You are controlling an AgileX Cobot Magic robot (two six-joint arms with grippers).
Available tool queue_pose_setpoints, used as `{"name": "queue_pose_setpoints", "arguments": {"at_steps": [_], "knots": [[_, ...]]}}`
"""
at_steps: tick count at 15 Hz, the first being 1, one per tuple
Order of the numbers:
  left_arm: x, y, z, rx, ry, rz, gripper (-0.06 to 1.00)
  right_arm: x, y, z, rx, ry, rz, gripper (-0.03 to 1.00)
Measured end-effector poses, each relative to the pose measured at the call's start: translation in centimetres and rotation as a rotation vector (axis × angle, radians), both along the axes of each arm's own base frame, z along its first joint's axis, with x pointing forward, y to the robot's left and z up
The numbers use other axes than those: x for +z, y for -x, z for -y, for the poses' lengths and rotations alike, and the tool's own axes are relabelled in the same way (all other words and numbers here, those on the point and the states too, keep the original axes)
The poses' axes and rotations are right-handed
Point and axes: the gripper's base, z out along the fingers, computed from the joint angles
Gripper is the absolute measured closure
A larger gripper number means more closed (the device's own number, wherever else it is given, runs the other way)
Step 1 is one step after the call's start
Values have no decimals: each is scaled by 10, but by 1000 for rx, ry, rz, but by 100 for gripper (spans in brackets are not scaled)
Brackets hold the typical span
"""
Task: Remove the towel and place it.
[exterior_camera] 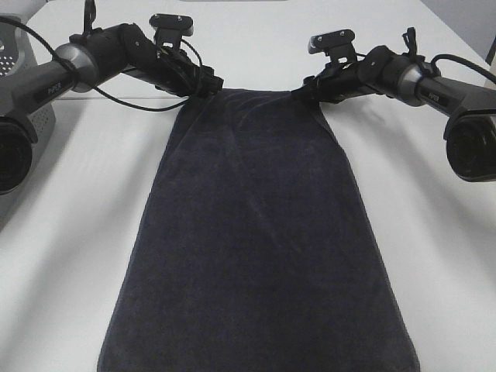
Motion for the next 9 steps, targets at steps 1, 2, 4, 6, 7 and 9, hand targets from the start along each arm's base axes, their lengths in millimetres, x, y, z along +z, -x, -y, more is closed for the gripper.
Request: {"name": "queue_pose_setpoints", "arguments": {"at_steps": [1, 2, 4, 6, 7, 9], "knots": [[0, 0, 0, 0, 0, 0, 30, -2, 0, 0, 3, 6, 0, 40], [0, 0, 0, 0, 0, 0, 30, -2, 0, 0, 7, 18, 9, 40], [0, 0, 0, 0, 0, 0, 30, -2, -1, 4, 2, 20, 9, 40], [0, 0, 0, 0, 0, -1, 30, -2, -2, 13, -13, 21, 7, 40], [0, 0, 0, 0, 0, -1, 30, -3, -3, 19, -23, 19, 6, 40], [0, 0, 0, 0, 0, -1, 30, -3, -4, 32, -45, 19, 5, 40]]}}
